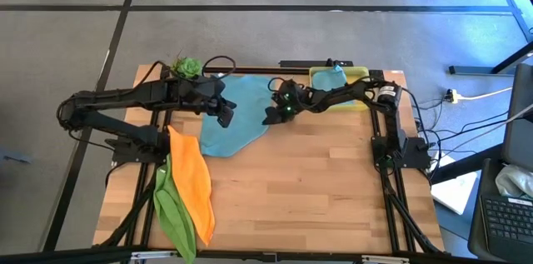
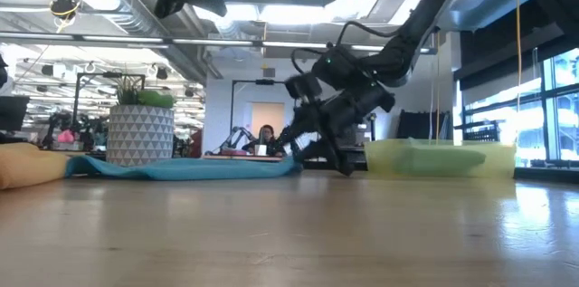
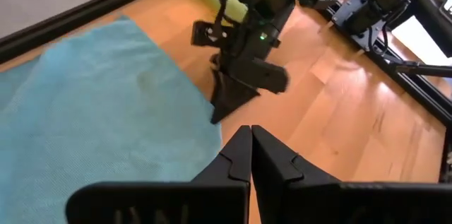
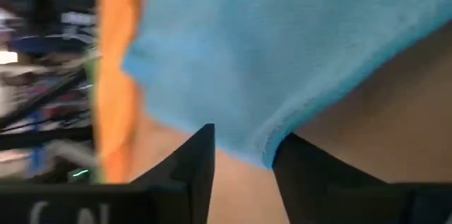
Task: Fold microfiber towels
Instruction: Fold the right blue microfiber towel
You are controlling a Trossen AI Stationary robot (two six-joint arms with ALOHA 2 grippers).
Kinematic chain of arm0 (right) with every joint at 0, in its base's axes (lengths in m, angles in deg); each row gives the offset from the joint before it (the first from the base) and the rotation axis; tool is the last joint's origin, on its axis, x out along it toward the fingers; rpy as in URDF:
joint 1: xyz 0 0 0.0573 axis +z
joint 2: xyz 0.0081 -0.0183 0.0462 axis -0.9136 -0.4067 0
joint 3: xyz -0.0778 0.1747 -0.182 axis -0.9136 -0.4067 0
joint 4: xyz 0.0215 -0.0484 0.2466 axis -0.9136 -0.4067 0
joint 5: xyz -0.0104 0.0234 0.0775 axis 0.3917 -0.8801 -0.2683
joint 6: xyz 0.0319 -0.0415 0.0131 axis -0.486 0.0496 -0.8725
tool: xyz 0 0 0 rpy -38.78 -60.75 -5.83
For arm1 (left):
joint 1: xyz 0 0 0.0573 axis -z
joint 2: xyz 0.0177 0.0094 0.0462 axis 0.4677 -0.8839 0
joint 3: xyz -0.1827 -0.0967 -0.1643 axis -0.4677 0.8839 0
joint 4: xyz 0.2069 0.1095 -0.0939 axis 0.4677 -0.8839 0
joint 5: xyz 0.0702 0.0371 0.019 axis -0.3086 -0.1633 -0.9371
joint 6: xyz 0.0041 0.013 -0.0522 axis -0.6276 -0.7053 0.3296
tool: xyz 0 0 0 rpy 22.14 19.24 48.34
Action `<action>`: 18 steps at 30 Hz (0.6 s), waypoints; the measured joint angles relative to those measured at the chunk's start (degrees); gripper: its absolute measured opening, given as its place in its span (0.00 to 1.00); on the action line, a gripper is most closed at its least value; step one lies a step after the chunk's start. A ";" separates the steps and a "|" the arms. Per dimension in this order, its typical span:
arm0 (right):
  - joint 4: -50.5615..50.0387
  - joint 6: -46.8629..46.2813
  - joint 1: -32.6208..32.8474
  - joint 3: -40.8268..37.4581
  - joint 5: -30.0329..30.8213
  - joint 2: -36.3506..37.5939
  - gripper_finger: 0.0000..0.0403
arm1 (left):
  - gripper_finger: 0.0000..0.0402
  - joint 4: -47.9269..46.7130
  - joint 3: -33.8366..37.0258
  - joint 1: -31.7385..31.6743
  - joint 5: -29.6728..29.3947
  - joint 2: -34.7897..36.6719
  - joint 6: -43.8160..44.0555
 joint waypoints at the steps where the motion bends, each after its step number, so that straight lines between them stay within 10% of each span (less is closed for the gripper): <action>1: 1.86 -1.92 0.03 0.32 -1.77 -0.03 0.32 | 0.00 0.00 0.00 -0.12 0.06 0.02 -0.31; 10: 9.21 -5.06 -2.53 8.78 -3.71 0.16 0.25 | 0.00 0.02 0.00 -0.10 0.21 0.02 -4.89; 18: -4.31 -2.15 -5.53 13.68 13.18 -1.16 0.25 | 0.00 0.00 0.00 -1.47 0.04 0.04 -8.71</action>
